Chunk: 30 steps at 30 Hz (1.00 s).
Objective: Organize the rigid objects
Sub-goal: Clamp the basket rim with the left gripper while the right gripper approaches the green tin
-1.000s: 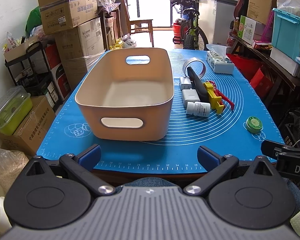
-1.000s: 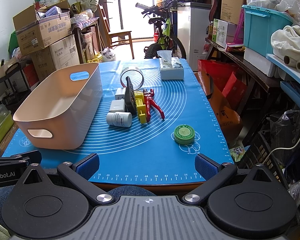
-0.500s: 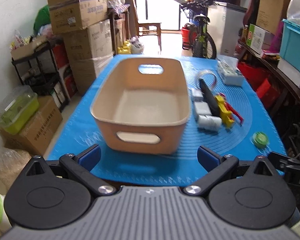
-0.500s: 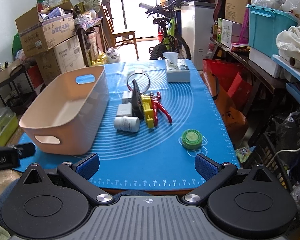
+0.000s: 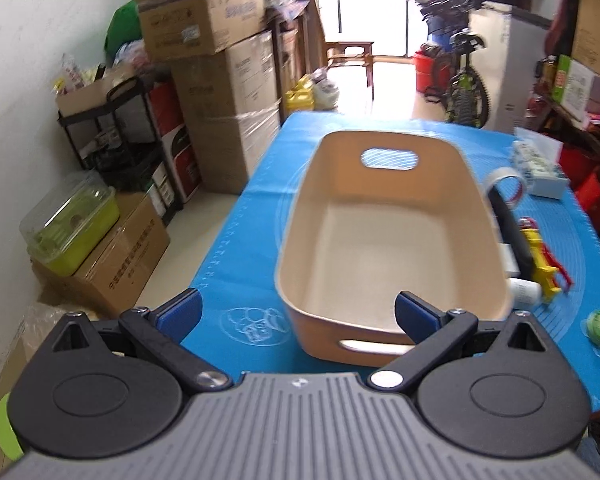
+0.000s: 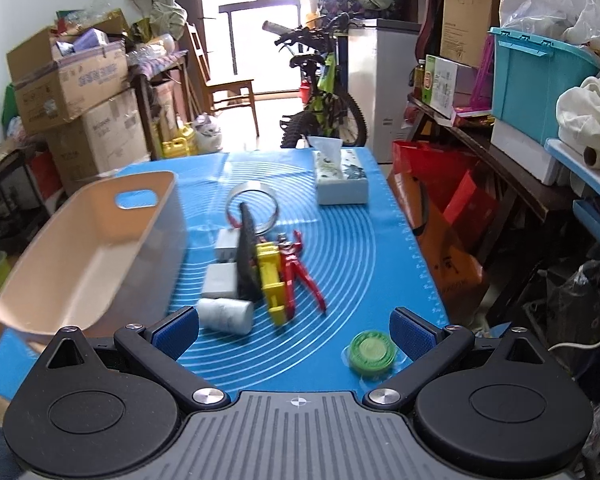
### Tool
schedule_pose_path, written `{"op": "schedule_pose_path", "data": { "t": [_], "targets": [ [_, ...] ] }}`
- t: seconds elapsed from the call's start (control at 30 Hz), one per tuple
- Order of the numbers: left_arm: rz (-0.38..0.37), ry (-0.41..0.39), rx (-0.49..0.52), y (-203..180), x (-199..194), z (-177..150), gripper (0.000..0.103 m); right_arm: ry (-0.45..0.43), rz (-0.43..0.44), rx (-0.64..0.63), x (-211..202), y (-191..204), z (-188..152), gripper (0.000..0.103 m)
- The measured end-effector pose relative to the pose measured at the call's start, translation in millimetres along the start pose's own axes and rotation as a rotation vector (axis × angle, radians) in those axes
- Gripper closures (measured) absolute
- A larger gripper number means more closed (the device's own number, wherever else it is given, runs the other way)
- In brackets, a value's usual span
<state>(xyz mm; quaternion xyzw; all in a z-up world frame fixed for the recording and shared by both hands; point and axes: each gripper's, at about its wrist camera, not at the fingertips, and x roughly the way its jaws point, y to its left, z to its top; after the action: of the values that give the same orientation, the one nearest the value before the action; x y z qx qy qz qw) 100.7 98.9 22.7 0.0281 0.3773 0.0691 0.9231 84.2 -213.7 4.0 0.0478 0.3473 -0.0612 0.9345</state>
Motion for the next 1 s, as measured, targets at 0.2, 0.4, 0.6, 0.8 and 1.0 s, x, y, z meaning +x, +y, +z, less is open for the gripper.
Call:
{"op": "schedule_pose_path", "data": {
  "t": [0.2,0.4,0.6,0.8,1.0],
  "targets": [
    [0.072,0.048,-0.054,20.2,33.0,12.3,0.002,0.033,-0.058,-0.026,49.0,-7.5,0.8,0.002],
    [0.087,0.143,-0.06,30.5,72.2,10.5,0.006,0.079,-0.099,0.022,98.2,-25.0,-12.2,0.003],
    [0.069,0.209,-0.065,35.9,97.0,3.9,0.018,0.154,-0.147,0.035,139.6,-39.2,-24.3,0.005],
    [0.01,0.226,-0.117,42.0,106.8,4.3,0.021,0.186,-0.167,0.035,161.6,-45.7,-30.0,0.008],
    [-0.043,0.226,-0.146,40.6,114.4,5.1,0.033,0.2,-0.171,0.043,170.0,-47.5,-28.9,0.015]
  ]
}}
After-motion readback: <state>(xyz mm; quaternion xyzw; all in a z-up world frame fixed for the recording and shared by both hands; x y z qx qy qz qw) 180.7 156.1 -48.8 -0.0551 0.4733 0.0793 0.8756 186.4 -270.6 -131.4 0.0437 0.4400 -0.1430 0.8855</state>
